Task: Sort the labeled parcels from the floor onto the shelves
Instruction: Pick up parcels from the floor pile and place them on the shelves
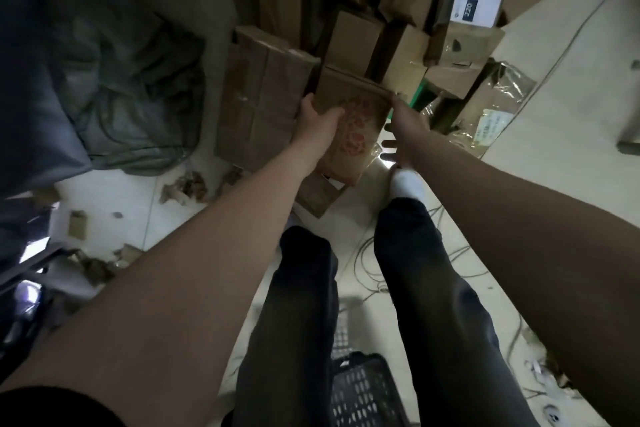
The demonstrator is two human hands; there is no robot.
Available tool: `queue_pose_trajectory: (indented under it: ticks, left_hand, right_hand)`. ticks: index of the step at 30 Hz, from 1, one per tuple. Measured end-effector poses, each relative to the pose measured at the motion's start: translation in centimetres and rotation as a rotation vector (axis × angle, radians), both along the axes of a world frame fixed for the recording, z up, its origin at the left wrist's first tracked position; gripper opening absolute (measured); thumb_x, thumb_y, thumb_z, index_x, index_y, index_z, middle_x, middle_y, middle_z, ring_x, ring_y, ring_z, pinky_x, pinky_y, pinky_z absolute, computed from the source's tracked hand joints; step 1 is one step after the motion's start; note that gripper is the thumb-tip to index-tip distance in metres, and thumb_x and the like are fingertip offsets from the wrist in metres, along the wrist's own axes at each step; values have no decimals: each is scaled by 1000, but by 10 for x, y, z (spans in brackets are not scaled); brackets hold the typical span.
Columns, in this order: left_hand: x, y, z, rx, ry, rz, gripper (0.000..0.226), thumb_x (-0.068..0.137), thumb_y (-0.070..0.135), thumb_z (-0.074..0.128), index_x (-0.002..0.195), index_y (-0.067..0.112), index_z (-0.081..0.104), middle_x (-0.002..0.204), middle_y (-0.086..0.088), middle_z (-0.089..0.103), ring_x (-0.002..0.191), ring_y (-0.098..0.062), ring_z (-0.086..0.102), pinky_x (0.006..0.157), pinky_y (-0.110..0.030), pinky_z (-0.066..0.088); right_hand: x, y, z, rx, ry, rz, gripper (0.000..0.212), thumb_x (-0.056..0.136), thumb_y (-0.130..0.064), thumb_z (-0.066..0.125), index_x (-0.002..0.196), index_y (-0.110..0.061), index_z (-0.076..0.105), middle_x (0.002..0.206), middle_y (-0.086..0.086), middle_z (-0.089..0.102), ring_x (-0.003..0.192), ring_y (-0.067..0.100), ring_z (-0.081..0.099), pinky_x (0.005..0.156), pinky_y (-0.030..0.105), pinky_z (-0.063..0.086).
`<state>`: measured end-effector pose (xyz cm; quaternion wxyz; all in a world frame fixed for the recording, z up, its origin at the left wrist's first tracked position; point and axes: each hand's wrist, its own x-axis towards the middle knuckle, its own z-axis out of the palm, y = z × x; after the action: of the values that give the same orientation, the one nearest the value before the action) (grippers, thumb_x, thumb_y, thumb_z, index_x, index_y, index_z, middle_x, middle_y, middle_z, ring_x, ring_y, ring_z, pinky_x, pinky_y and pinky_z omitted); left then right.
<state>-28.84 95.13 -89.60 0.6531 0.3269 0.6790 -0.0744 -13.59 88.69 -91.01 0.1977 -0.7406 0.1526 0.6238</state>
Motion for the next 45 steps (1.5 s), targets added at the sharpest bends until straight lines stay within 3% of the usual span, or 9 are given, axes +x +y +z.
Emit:
queue_pose_trajectory:
  ticks: [6, 9, 13, 17, 23, 26, 32, 38, 45]
  left_hand:
    - [8, 2, 6, 15, 57, 48, 66, 102, 56, 45, 161, 40, 21, 164, -2, 24, 138, -33, 44, 107, -54, 48]
    - [14, 5, 43, -38, 68, 50, 62, 100, 67, 36, 157, 43, 31, 157, -3, 35, 129, -35, 51, 95, -53, 56]
    - [21, 14, 116, -85, -36, 83, 64, 101, 71, 26, 150, 34, 46, 143, -3, 57, 124, -28, 57, 91, -44, 54]
    - [30, 39, 198, 7, -124, 156, 60, 106, 62, 23, 148, 26, 46, 139, -1, 60, 126, -23, 55, 91, -36, 46]
    - [42, 71, 341, 136, -188, 222, 68, 99, 72, 32, 147, 26, 48, 142, -7, 60, 126, -30, 60, 97, -48, 52]
    - [44, 76, 415, 242, -215, 252, 63, 98, 72, 40, 136, 27, 61, 130, -3, 68, 116, -25, 65, 98, -47, 54]
    - [40, 67, 547, 457, -372, 450, 36, 98, 52, 61, 127, 34, 56, 119, 9, 68, 103, -14, 70, 72, -32, 61]
    - [22, 60, 660, 682, -471, 489, 38, 95, 52, 66, 127, 39, 52, 129, 8, 62, 116, -18, 63, 86, -45, 62]
    - [-8, 49, 757, 871, -485, 473, 52, 88, 41, 78, 127, 28, 46, 132, -1, 64, 119, -21, 65, 80, -46, 63]
  right_hand:
    - [3, -2, 5, 22, -33, -138, 64, 104, -66, 32, 150, -23, 45, 123, 4, 63, 111, 29, 63, 99, 52, 52]
    - [11, -3, 33, 71, -102, -174, 67, 103, -69, 33, 151, -24, 46, 127, 6, 60, 102, 23, 62, 82, 44, 53]
    - [25, 0, 94, 247, -216, -260, 72, 95, -71, 46, 151, -26, 43, 138, 5, 58, 120, 25, 59, 102, 50, 53]
    - [46, 21, 173, 414, -207, -420, 70, 90, -68, 56, 145, -25, 50, 135, 5, 66, 119, 28, 68, 100, 55, 57]
    - [65, 59, 323, 541, -391, -96, 37, 80, -56, 63, 104, -29, 72, 110, -2, 72, 105, 18, 69, 96, 43, 57]
    - [70, 75, 402, 678, -434, -123, 12, 85, -33, 68, 96, -28, 71, 93, -8, 69, 89, 8, 65, 78, 26, 55]
    - [71, 88, 547, 1009, -452, 0, 17, 89, -14, 57, 96, -25, 68, 97, -3, 71, 85, 11, 66, 74, 33, 53]
    - [65, 94, 666, 1264, -422, 68, 26, 79, -14, 51, 98, -20, 68, 96, 6, 67, 79, 17, 61, 70, 36, 49]
    - [45, 95, 763, 1434, -347, 54, 27, 72, -10, 46, 90, -16, 65, 92, 15, 63, 73, 25, 55, 62, 35, 44]
